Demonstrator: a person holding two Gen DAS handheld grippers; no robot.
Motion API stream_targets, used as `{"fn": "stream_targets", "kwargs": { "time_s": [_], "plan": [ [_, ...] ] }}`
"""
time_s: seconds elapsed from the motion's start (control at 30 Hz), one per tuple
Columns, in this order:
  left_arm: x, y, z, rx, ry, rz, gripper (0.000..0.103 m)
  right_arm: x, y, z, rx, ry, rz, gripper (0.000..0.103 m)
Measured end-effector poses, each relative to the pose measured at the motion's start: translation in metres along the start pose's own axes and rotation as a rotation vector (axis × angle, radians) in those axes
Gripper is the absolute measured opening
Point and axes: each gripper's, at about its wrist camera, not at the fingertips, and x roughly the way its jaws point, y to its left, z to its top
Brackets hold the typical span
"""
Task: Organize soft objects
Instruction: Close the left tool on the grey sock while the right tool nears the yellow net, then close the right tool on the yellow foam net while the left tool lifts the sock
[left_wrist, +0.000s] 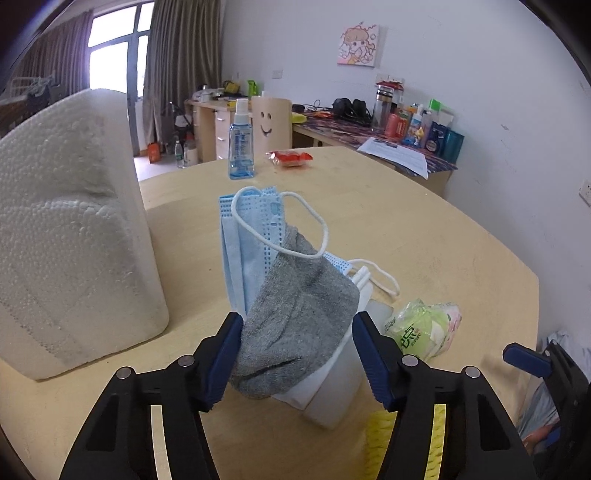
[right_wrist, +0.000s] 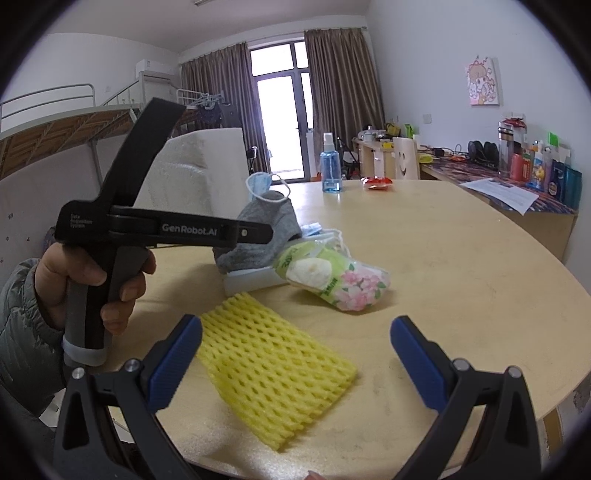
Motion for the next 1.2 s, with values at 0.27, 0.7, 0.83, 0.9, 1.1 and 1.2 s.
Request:
{"fn": "stream_targets", "kwargs": {
  "time_s": [0.27, 0.7, 0.83, 0.9, 1.1, 1.2],
  "plan": [
    [0.003, 0.004, -0.005, 0.019, 0.014, -0.020, 0.022, 0.004, 0.006, -0.001, -0.040, 0.035, 0.047, 0.103],
    [-0.023, 0.008, 0.000, 0.009, -0.094, -0.103, 0.016, 0.011, 0.031, -0.004, -0.161, 0.100, 0.064, 0.099],
    [-0.025, 0.009, 0.000, -0.001, -0.101, -0.126, 0.016, 0.015, 0.035, -0.007, -0.192, 0.118, 0.056, 0.091],
    [-0.028, 0.006, 0.001, 0.008, -0.115, -0.132, 0.016, 0.017, 0.036, -0.009, -0.199, 0.130, 0.051, 0.084],
    [-0.036, 0.005, 0.001, 0.012, -0.142, -0.150, 0.016, 0.019, 0.035, -0.015, -0.232, 0.157, -0.016, 0.063],
    [-0.040, 0.005, 0.002, 0.011, -0.160, -0.161, 0.016, 0.017, 0.033, -0.014, -0.226, 0.161, -0.050, 0.038]
  ]
}}
